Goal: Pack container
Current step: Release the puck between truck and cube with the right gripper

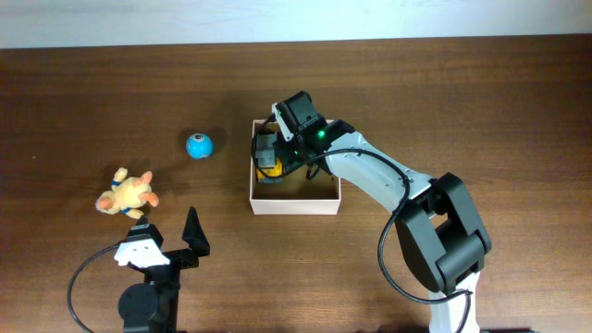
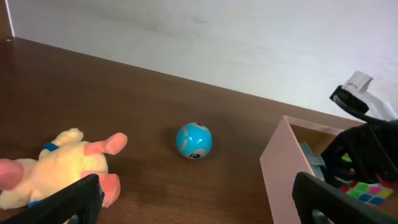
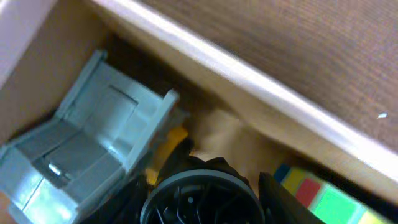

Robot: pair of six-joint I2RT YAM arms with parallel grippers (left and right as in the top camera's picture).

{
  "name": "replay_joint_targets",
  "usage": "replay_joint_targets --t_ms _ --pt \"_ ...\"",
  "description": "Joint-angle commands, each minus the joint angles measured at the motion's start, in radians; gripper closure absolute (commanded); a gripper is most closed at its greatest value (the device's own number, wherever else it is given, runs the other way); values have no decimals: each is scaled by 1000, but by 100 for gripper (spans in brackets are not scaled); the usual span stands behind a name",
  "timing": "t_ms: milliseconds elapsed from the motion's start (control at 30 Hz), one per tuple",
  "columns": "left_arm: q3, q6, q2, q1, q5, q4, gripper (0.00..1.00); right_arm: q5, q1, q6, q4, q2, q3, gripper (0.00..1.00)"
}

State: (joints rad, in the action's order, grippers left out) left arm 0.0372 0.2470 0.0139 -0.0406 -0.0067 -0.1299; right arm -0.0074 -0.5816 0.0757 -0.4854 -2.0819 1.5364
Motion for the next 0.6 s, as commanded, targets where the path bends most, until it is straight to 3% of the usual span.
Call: replay_joint_targets --t_ms 0,567 --pt "-6 -16 -8 -3 11 2 1 13 -4 6 11 -3 22 51" --pt "-6 -16 -8 -3 11 2 1 54 -5 6 -12 -3 22 50"
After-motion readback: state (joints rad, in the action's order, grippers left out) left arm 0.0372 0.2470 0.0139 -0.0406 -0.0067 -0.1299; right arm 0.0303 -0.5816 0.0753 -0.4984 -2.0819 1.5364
